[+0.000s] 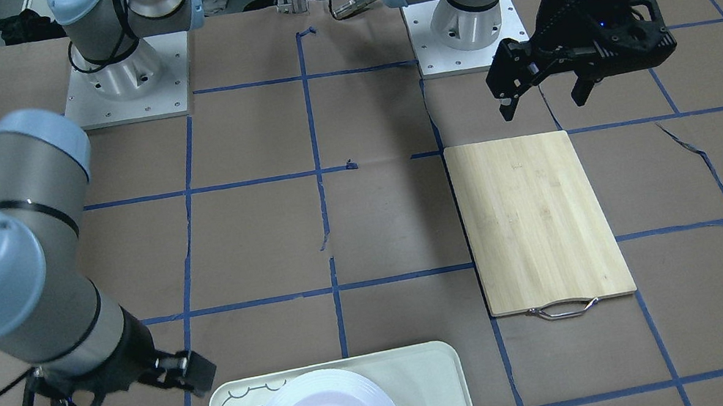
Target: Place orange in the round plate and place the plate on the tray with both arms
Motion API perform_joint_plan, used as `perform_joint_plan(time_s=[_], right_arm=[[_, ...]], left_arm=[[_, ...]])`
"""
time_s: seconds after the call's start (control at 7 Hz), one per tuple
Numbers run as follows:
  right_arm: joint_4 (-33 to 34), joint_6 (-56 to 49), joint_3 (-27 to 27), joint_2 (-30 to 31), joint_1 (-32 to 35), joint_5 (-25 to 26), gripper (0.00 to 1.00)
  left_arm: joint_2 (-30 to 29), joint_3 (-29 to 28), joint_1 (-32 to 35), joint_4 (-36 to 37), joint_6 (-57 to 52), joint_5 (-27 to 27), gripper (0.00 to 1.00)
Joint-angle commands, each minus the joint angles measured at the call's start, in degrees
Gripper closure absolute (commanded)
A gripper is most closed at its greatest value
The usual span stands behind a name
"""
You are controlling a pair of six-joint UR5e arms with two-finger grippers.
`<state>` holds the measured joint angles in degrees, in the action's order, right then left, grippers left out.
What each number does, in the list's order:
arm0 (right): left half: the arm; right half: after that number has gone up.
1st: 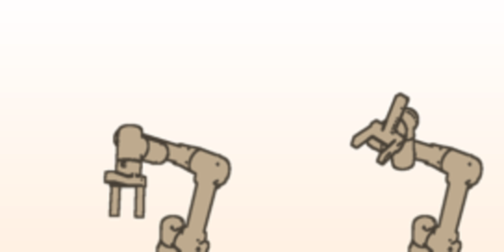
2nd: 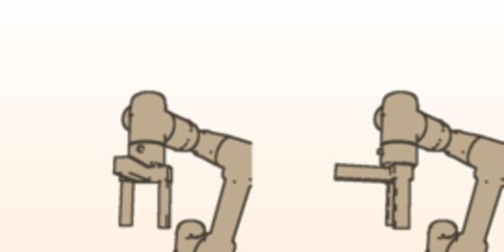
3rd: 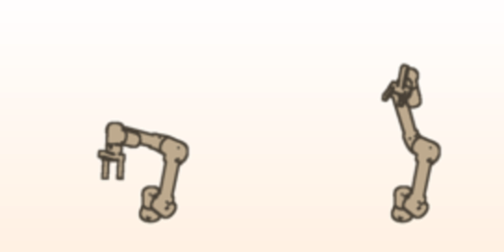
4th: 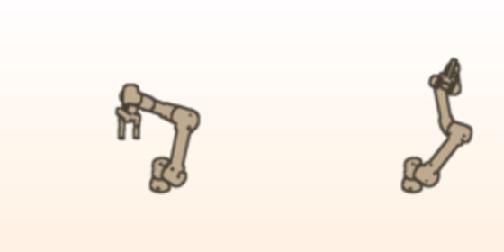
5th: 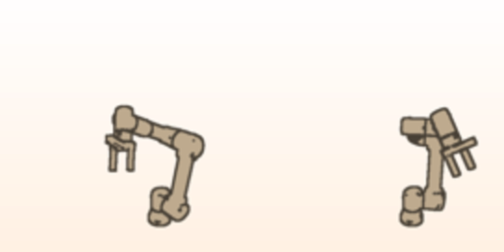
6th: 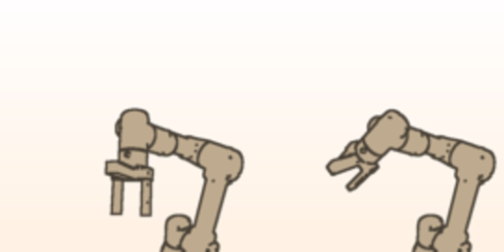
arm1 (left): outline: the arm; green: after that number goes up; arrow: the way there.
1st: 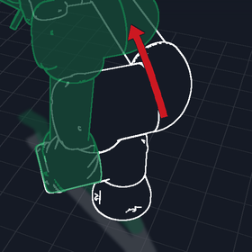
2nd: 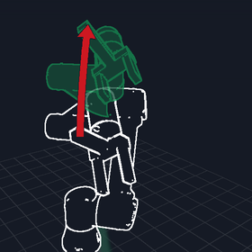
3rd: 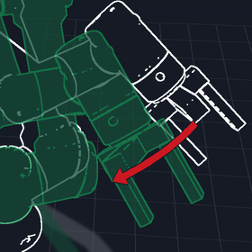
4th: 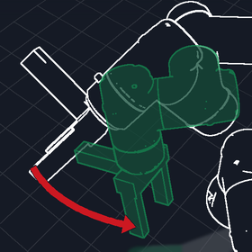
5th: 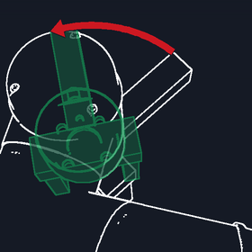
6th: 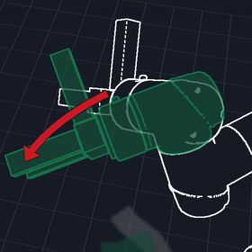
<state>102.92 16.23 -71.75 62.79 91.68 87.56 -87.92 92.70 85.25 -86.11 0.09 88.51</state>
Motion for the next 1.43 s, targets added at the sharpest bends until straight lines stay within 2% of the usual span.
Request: perform_joint_plan(time_s=[0.0,0.14,0.29,0.43,0.86,1.29], right_arm=[[-13.68,-3.39,-5.46,17.10,0.51,1.29,0.00],[-12.75,-3.49,-12.03,24.24,0.51,1.38,0.00],[-9.78,-5.05,-16.54,27.53,0.51,1.47,0.00],[-5.49,-7.85,-17.10,27.30,0.51,3.39,0.00],[-5.53,-14.01,-17.11,26.77,0.34,3.41,0.00],[-5.71,-15.61,-17.54,26.16,0.51,2.26,0.00]], left_arm=[[0.29,-0.24,0.00,0.33,0.00,-0.09,0.00],[0.90,-0.16,0.00,0.16,-0.61,-0.09,0.00],[1.43,-0.16,0.00,-0.02,-2.35,-0.09,0.00],[1.70,-0.16,0.00,-0.19,-7.07,-0.17,0.00],[1.88,-0.07,0.00,-0.20,-8.61,-0.35,0.00],[1.79,0.02,0.00,-0.28,-8.61,-0.35,0.00]])
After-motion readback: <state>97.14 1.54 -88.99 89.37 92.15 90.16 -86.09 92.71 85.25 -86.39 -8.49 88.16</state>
